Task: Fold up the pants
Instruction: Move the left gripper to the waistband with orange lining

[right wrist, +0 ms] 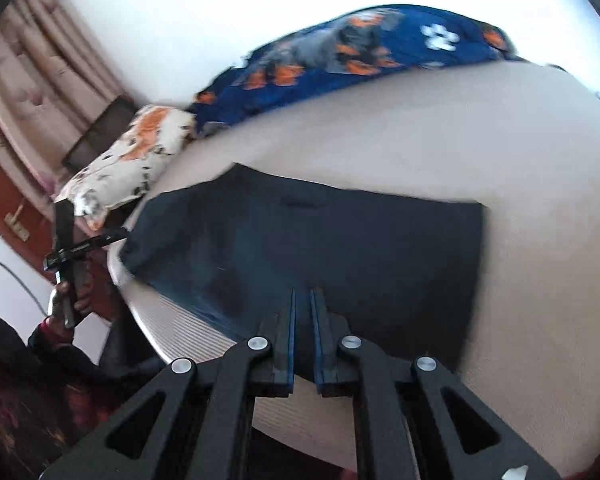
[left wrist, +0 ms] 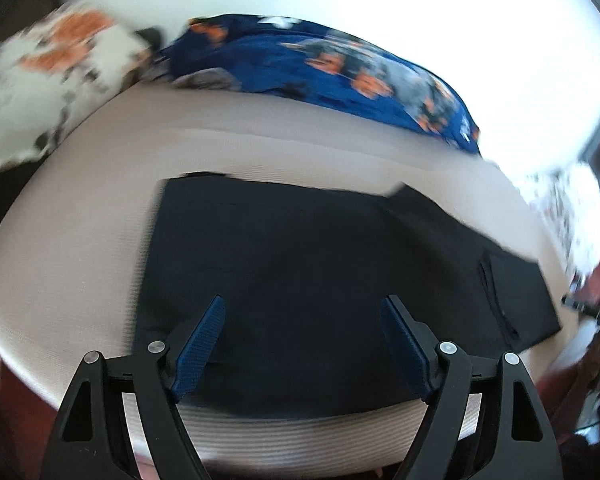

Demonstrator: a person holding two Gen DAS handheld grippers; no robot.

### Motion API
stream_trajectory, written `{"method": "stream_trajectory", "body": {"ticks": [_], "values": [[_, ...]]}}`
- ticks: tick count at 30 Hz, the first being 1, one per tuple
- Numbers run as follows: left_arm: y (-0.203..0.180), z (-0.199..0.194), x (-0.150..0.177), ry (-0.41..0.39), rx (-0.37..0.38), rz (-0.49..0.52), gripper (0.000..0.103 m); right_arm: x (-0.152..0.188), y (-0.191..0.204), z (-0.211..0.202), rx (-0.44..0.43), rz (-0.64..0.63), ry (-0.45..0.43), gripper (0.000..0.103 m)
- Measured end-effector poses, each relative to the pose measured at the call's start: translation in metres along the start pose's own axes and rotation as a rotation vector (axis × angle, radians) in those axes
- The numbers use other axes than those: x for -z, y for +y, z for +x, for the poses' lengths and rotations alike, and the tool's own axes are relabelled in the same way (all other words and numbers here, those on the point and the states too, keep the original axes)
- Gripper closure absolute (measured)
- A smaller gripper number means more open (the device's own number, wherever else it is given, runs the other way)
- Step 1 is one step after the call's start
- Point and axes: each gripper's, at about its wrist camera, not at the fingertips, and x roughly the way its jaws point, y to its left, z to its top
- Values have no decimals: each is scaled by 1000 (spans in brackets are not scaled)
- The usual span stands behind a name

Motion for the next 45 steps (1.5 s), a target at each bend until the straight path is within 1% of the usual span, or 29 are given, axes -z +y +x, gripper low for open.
{"method": "stream_trajectory", "body": {"ticks": [1,3,5,6,8,9,10,13,15,18,20,23,27,30,31,34,36,37,38,41,45], "values": [[10,-2,0,3,8,-24,23,-3,8,8,-26,-7,9,93],[37,-8,1,15,51,-100,24,-9,24,26,-72,-30,30,93],[63,-13,6,33,92,-184,24,-11,39,43,-106,-59,51,93],[70,-15,9,37,102,-207,25,-11,46,49,-119,-68,59,93],[91,-17,19,52,161,-289,30,-12,55,61,-144,-80,72,93],[95,-18,23,59,180,-312,32,-11,60,67,-152,-84,80,93],[104,-18,30,73,219,-360,35,-11,63,72,-157,-86,88,93],[114,-20,43,98,270,-431,36,-10,64,80,-169,-75,106,92],[119,-22,55,108,323,-485,36,-9,62,82,-166,-69,112,91],[128,-14,65,115,364,-564,36,-8,59,85,-174,-50,116,89],[131,-6,64,104,409,-605,36,-7,59,87,-176,-35,119,87],[128,8,54,116,446,-630,36,-5,65,87,-177,-43,124,85],[125,20,41,134,431,-643,36,-4,71,87,-184,-48,121,82],[129,27,39,130,456,-702,35,-3,73,88,-195,-41,121,81],[130,27,41,123,460,-702,35,-2,75,89,-197,-42,122,80],[124,24,43,82,450,-647,35,1,80,90,-198,-44,125,79],[113,21,42,69,404,-561,35,0,81,92,-200,-39,128,78],[109,21,41,72,388,-544,35,0,81,92,-198,-37,128,77],[109,21,41,81,381,-552,35,0,80,93,-196,-35,129,77],[117,28,37,113,404,-646,35,0,79,95,-202,-15,127,75],[125,33,37,109,419,-740,35,2,80,99,-202,-11,139,73]]}}
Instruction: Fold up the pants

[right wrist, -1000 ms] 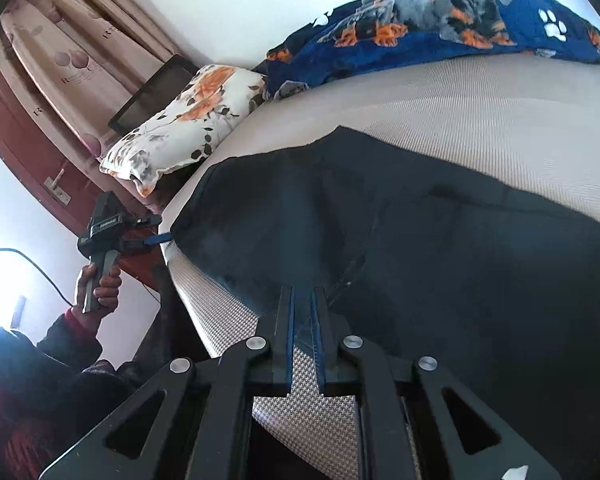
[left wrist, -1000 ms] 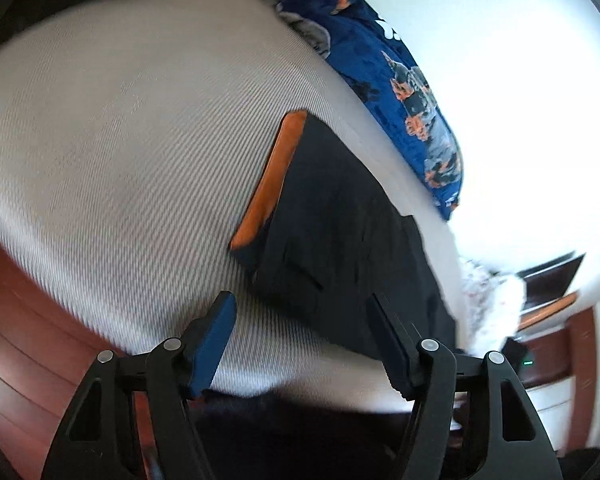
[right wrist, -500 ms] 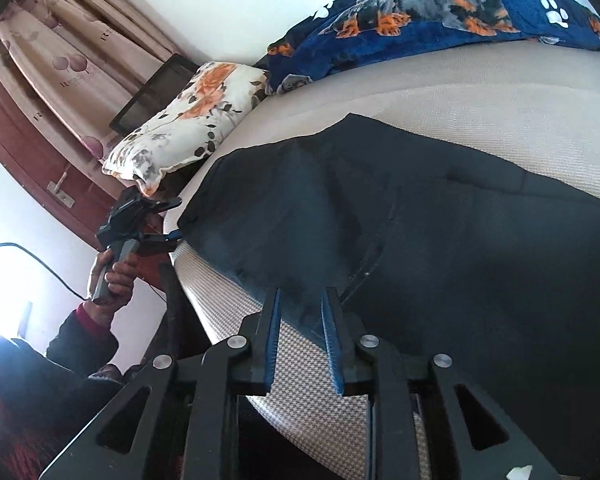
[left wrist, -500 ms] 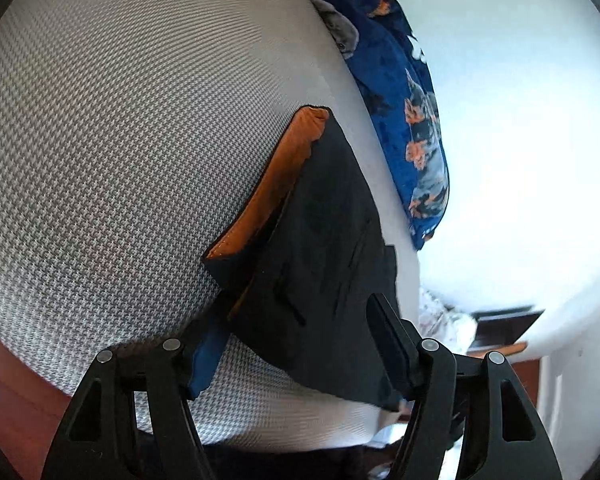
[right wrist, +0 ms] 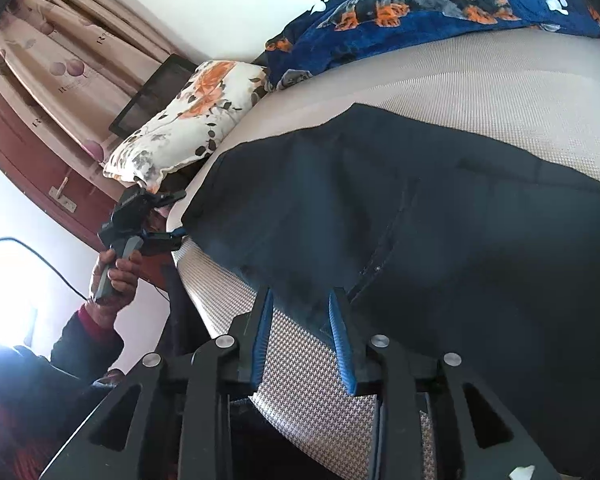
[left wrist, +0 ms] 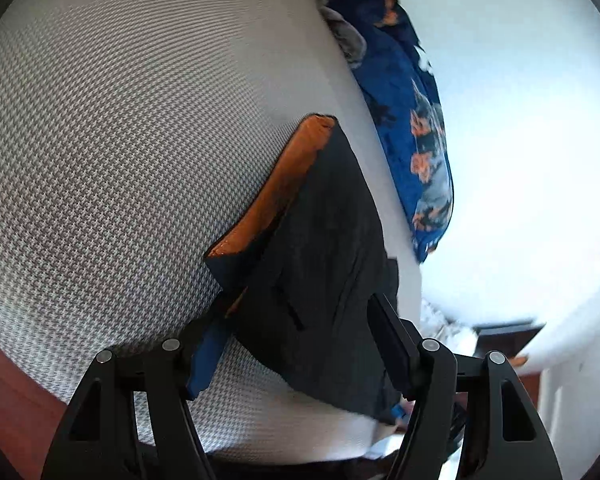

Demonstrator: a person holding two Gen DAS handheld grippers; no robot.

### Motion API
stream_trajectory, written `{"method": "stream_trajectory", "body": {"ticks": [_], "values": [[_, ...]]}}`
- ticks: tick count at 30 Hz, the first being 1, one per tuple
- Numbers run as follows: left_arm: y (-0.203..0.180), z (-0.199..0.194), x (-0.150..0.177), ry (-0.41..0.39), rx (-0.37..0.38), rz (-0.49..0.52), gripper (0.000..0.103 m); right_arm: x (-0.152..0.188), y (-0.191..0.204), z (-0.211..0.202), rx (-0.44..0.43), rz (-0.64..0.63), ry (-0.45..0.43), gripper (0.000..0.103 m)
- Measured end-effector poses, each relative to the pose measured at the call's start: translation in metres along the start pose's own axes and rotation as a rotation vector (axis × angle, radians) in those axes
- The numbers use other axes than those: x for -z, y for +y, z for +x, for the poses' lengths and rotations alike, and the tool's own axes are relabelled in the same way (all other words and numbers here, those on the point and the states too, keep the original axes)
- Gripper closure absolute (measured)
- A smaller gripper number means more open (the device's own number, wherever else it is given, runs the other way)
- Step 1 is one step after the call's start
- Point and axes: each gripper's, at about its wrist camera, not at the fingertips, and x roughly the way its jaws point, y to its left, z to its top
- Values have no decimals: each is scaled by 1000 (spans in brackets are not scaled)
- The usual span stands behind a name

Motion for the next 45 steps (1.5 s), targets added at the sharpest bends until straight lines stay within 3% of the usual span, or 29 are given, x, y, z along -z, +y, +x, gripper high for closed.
{"method": "stream_trajectory", "body": {"ticks": [3,6,7,9,10,17,21,27,28,32,35,37,40,45], "values": [[4,1,3,-55,48,-57,30,2,3,2,-2,-2,4,72],[4,1,5,-70,41,-43,30,2,3,2,-2,-1,2,71],[2,2,6,-73,21,-34,34,1,3,2,-4,3,-1,70],[-5,8,7,-75,-61,7,57,0,2,2,-6,12,-6,69],[-4,9,6,-78,-99,21,74,0,2,2,-8,16,-8,68],[-4,6,10,-116,-103,88,75,-2,2,5,-9,31,-11,66],[-32,-7,25,-181,-107,229,79,-7,-3,4,-37,67,-36,66],[-109,-5,59,-234,-72,482,80,-25,-11,3,-143,166,-102,64],[-126,0,72,-218,-42,539,86,-29,-12,3,-168,187,-115,63],[-180,34,118,-146,-10,758,88,-44,-18,6,-290,281,-160,61],[-198,63,145,-75,10,842,88,-55,-23,12,-333,346,-182,58],[-195,67,149,-54,39,821,88,-60,-23,14,-343,362,-191,58],[-179,40,129,-131,15,747,88,-62,-17,15,-315,308,-170,56],[-111,-9,73,-109,-26,408,86,-52,-23,17,-312,306,-136,54]]}}
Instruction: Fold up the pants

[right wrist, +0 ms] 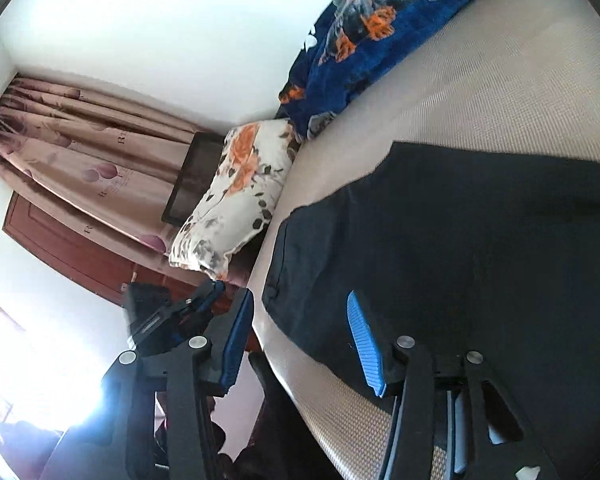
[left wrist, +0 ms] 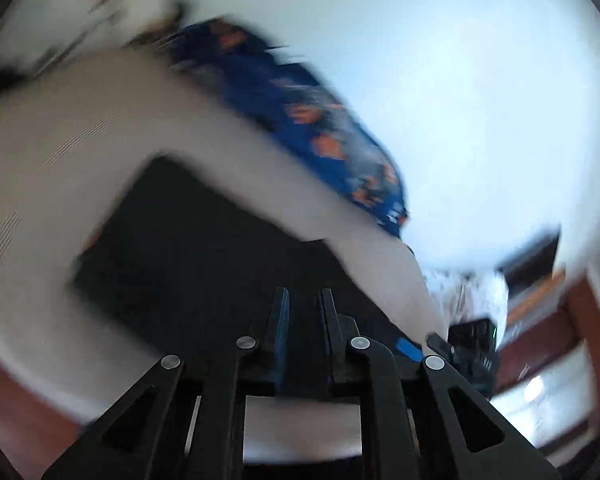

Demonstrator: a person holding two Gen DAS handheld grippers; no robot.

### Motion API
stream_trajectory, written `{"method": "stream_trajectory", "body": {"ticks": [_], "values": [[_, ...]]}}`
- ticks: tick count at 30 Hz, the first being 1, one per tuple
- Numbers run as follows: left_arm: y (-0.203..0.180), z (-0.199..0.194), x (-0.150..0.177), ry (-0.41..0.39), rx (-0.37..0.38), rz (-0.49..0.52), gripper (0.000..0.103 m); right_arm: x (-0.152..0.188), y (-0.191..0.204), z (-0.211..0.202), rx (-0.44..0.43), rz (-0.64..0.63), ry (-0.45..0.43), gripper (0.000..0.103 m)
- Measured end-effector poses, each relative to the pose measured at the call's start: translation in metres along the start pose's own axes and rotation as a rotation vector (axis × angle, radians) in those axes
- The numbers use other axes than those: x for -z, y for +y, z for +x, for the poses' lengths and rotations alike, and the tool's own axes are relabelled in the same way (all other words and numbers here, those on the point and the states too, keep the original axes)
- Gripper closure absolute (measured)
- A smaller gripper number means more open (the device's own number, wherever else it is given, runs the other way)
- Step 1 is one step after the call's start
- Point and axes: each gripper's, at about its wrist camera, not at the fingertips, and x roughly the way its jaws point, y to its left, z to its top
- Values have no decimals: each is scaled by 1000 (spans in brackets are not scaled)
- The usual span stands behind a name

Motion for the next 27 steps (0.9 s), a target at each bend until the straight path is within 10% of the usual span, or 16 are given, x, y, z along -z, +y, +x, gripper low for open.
{"method": "stream_trajectory", "body": {"ticks": [7,13,20,25,27], "values": [[120,-20,7,21,40,-467,66,6,-14,6,-4,44,14,53],[134,26,-7,133,52,-491,52,8,-13,6,0,40,16,52],[104,53,-34,159,-10,-526,6,11,-12,11,-21,54,25,50],[101,62,-29,70,23,-497,15,14,-12,19,-26,63,43,49],[103,65,-26,94,-11,-474,78,14,-13,19,-26,65,44,48]]}}
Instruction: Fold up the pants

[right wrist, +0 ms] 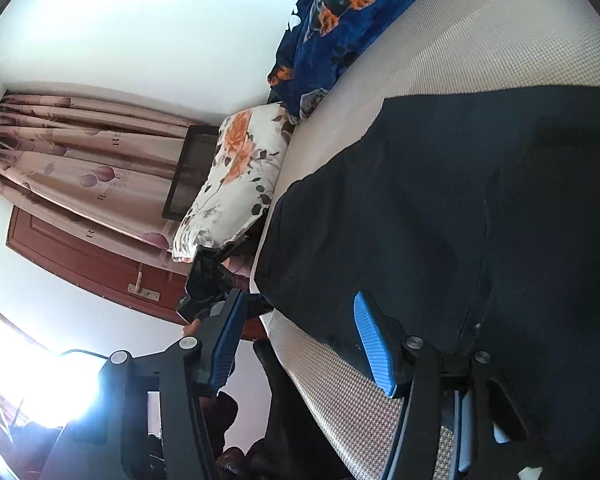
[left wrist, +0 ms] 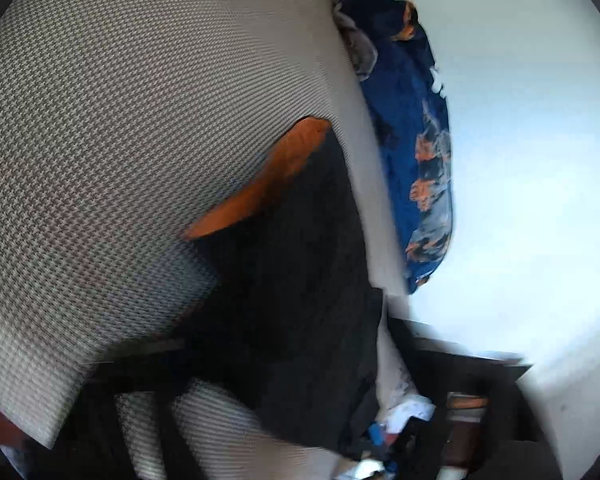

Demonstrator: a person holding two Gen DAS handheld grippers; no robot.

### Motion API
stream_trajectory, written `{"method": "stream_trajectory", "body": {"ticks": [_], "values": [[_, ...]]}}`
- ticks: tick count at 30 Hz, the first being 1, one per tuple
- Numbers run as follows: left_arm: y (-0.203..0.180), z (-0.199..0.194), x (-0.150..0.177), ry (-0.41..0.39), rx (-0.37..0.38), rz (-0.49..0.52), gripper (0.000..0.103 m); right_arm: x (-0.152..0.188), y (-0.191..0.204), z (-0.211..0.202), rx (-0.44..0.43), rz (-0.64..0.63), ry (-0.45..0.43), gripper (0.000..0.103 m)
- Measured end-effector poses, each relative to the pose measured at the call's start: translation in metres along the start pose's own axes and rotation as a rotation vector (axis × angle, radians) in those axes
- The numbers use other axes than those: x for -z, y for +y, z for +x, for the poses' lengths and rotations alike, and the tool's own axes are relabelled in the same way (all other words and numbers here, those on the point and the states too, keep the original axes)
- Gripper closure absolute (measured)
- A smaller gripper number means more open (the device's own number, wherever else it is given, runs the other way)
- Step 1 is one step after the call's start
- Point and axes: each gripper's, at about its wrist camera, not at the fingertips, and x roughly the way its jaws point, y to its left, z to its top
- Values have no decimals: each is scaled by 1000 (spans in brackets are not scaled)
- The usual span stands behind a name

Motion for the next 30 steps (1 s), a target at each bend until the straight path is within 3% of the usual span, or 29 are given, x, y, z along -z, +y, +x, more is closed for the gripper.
{"method": "stream_trajectory", "body": {"ticks": [3,6,9,14,17,21,26,30], "values": [[1,6,5,-18,-25,41,77,0,-2,1,-3,7,-5,48],[-34,3,21,-89,-82,231,77,-1,-2,1,-6,15,-7,48],[-69,-1,43,-138,-60,379,77,-7,4,-1,-21,13,-13,48],[-140,0,109,-191,-53,710,77,-23,38,-13,-96,-27,-41,46],[-176,20,162,-172,-49,909,77,-31,54,-22,-138,-23,-47,38],[-200,54,210,-126,-64,1081,77,-38,61,-39,-179,13,-59,34],[-215,105,267,-35,-103,1282,77,-34,41,-47,-120,96,-35,32],[-216,132,305,-29,-170,1459,75,-32,17,-48,-80,168,-34,31]]}}
